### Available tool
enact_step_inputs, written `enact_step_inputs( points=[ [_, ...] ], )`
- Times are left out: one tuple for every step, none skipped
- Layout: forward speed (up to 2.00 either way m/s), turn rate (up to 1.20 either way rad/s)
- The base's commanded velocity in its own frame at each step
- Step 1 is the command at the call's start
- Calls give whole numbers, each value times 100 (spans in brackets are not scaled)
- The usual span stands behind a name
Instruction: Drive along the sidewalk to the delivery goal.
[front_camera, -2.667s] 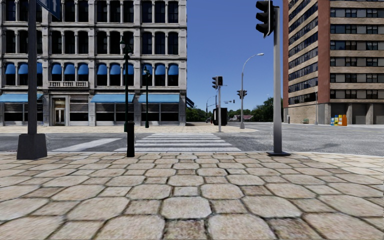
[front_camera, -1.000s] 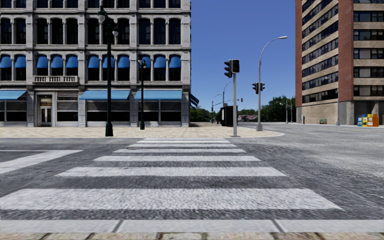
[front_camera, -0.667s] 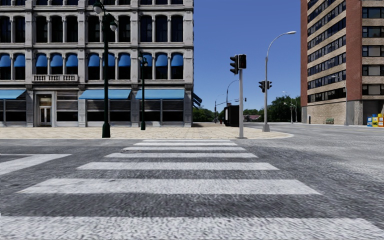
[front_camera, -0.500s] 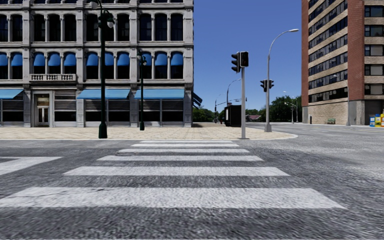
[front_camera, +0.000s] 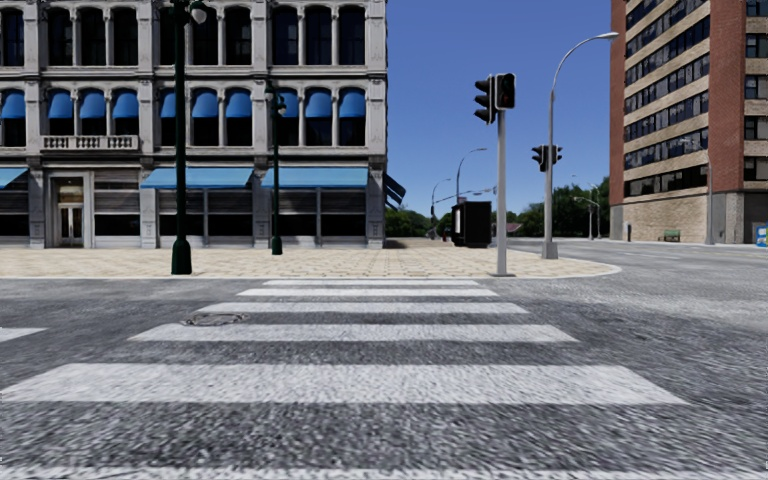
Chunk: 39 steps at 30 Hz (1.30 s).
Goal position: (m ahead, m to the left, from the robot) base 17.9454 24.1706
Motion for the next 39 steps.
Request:
enact_step_inputs(
  points=[
    [196, 0],
    [196, 0],
    [196, 0],
    [196, 0],
    [196, 0],
    [196, 0],
    [196, 0],
    [196, 0],
    [196, 0],
    [196, 0],
    [196, 0],
    [196, 0],
    [196, 0],
    [196, 0],
    [196, 0],
    [197, 0],
    [197, 0],
    [197, 0],
    [197, 0],
    [197, 0],
    [197, 0],
    [197, 0],
    [197, 0],
    [197, 0],
    [197, 0],
    [197, 0],
    [197, 0],
    [197, 0],
    [197, 0],
    [197, 0],
    [197, 0],
    [197, 0],
    [197, 0],
    [198, 0],
    [198, 0],
    [198, 0],
    [198, 0],
    [198, 0],
    [198, 0]
  ],
)
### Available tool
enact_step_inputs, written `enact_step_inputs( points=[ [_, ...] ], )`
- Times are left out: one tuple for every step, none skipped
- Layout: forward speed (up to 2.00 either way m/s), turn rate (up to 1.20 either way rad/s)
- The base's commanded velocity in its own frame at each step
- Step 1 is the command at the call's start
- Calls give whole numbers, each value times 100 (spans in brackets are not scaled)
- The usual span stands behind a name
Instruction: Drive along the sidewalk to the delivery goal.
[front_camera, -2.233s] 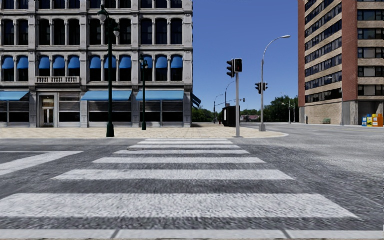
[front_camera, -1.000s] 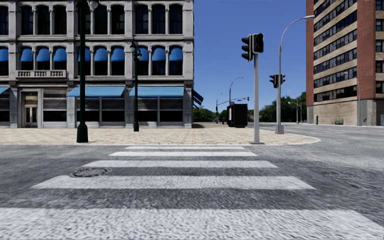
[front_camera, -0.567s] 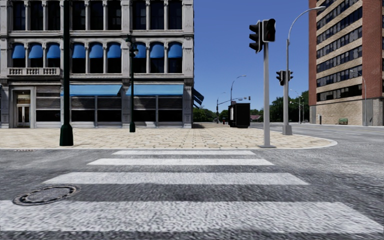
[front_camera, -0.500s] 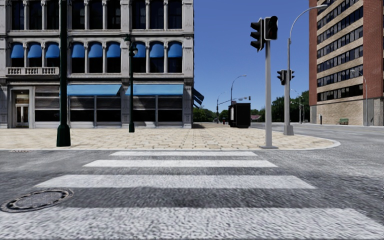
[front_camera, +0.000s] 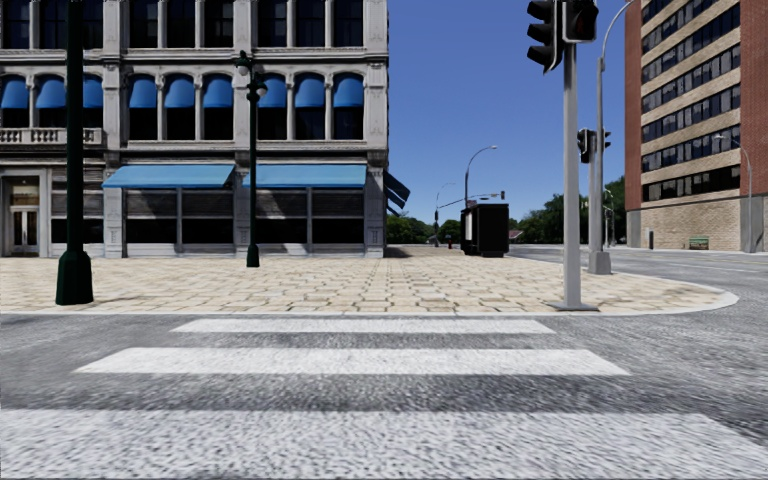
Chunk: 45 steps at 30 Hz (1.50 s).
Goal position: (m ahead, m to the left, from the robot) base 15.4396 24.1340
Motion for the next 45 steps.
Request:
enact_step_inputs(
  points=[
    [198, 0],
    [198, 0],
    [198, 0],
    [198, 0],
    [198, 0],
    [198, 0],
    [198, 0],
    [198, 0],
    [198, 0],
    [198, 0],
    [198, 0],
    [198, 0],
    [198, 0],
    [198, 0],
    [198, 0],
    [198, 0],
    [198, 0],
    [198, 0],
    [198, 0],
    [199, 0],
    [199, 0],
    [199, 0],
    [199, 0],
    [199, 0],
    [199, 0],
    [199, 0],
    [200, 0],
    [200, 6],
    [200, 6],
    [200, 17],
    [199, 27],
    [199, 30],
    [199, 30],
    [199, 34],
    [199, 39],
    [199, 39],
    [199, 45],
    [199, 47],
    [199, 48],
    [199, 48],
    [199, 49],
    [199, 49],
    [199, 49],
    [199, 49],
    [199, 51]
  ],
)
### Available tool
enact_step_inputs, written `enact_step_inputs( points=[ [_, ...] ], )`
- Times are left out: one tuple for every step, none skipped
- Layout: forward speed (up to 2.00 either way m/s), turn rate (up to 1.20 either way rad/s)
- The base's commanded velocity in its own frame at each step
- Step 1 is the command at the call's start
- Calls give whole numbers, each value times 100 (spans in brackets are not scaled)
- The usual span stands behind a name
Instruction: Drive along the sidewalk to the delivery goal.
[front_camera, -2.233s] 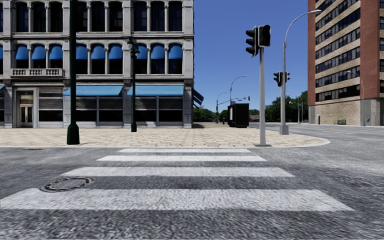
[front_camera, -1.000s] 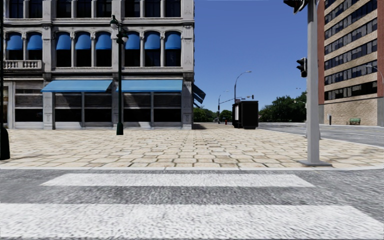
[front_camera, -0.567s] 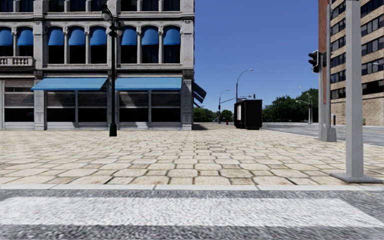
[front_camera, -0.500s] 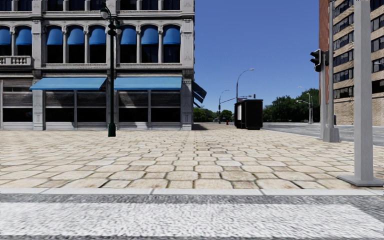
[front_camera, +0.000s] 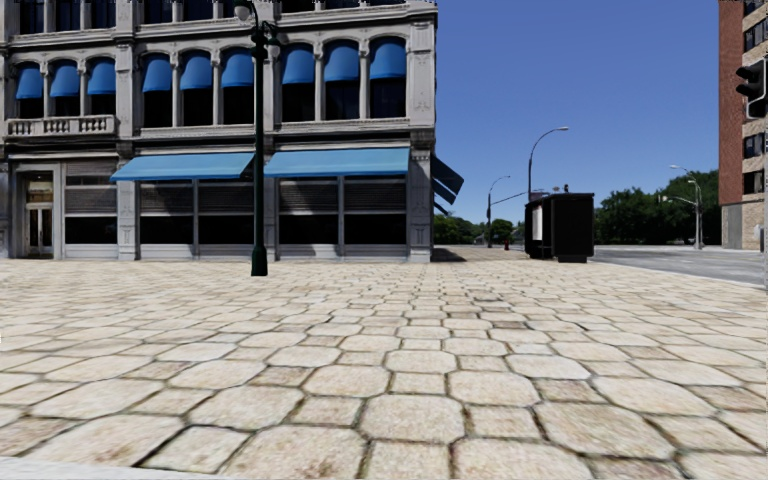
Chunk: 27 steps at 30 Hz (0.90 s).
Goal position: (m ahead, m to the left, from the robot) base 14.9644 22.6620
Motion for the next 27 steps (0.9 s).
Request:
enact_step_inputs(
  points=[
    [199, 52],
    [199, 52],
    [199, 52],
    [199, 52],
    [199, 52],
    [199, 53],
    [199, 53],
    [199, 54],
    [199, 54],
    [199, 54],
    [199, 54],
    [199, 54],
    [199, 54],
    [199, 54],
    [199, 54],
    [199, 54],
    [199, 54],
    [199, 54],
    [199, 54],
    [199, 54],
    [199, 54],
    [199, 54],
    [199, 54],
    [199, 54],
    [199, 54],
    [199, 54],
    [199, 54]
  ],
)
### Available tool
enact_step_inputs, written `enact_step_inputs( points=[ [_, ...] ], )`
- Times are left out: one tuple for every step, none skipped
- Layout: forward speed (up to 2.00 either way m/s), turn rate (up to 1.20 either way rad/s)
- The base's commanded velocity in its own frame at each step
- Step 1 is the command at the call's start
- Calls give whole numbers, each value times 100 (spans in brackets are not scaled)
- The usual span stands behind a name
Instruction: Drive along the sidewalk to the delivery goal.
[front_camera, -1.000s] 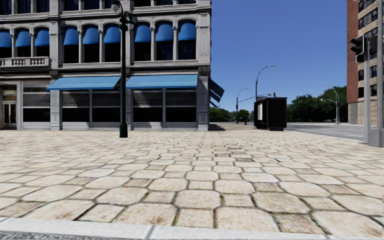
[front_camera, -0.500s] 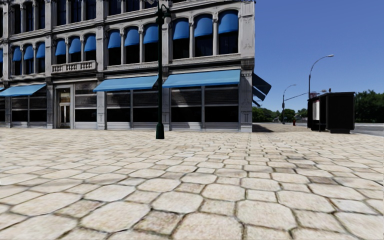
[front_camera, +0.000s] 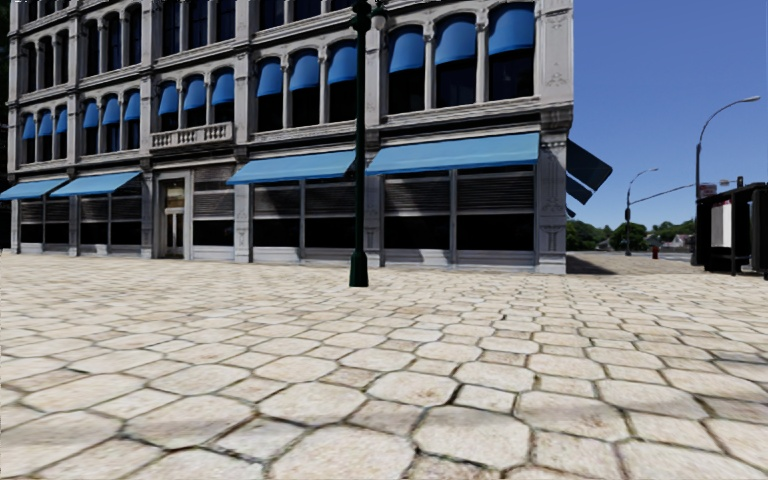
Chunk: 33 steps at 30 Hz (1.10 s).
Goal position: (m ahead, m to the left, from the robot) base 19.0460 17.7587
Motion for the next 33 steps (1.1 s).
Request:
enact_step_inputs(
  points=[
    [199, 54],
    [199, 54],
    [199, 54],
    [199, 54],
    [199, 54],
    [199, 54],
    [199, 54],
    [199, 54],
    [199, 54],
    [199, 54],
    [199, 54],
    [199, 54],
    [199, 54],
    [199, 54],
    [199, 54],
    [199, 54],
    [199, 54],
    [199, 54],
    [199, 54],
    [199, 54],
    [199, 54],
    [199, 54],
    [199, 54],
    [199, 54],
    [199, 54],
    [199, 54],
    [199, 54],
    [199, 54],
    [199, 54],
    [199, 54],
    [199, 54],
    [199, 54],
    [199, 54]
  ],
)
